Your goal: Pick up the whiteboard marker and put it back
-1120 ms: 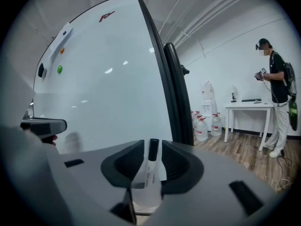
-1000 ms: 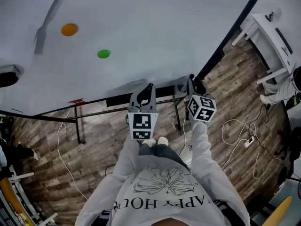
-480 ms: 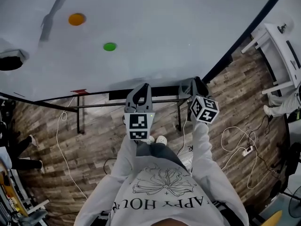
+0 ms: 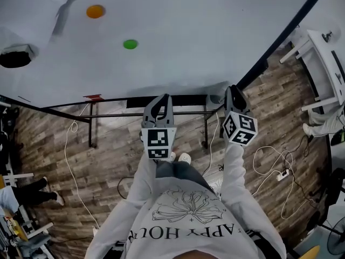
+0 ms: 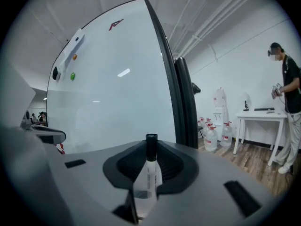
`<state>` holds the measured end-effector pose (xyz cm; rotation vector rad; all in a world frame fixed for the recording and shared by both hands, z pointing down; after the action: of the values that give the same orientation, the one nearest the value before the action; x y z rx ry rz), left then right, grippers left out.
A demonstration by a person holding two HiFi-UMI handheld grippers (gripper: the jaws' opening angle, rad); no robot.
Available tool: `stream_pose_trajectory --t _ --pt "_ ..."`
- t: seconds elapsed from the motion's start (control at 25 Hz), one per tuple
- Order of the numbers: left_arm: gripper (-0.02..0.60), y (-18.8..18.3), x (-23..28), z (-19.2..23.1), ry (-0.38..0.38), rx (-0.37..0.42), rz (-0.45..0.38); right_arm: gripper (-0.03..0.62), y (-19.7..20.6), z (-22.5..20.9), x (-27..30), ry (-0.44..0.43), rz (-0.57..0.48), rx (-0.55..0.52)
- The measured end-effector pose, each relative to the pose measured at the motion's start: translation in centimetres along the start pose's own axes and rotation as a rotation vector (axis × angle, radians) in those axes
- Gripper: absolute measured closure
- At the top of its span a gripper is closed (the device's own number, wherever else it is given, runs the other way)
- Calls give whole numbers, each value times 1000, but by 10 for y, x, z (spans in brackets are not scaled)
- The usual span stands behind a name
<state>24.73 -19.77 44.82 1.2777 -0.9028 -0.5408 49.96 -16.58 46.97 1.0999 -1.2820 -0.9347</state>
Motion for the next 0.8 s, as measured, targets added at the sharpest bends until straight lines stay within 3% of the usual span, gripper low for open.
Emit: stream_pose_trajectory --t 0.36,0.8 --pt "573 -9 -20 16 -33 -20 -37 528 -66 40 -20 -74 -114 -124" --pt "572 -10 -51 71 -120 -50 -59 529 -71 129 3 -206 -75 -349"
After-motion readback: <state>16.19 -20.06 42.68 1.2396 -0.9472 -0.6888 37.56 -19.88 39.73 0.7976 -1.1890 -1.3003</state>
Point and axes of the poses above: the fingertips, and each gripper's own axes: x forward along the fingers, z to its left, y out of its underside, the point moved 5 cm from there along -x, backward along the fingers, and after that the axes turned 5 degrees about -x, right-handed, at the moved point
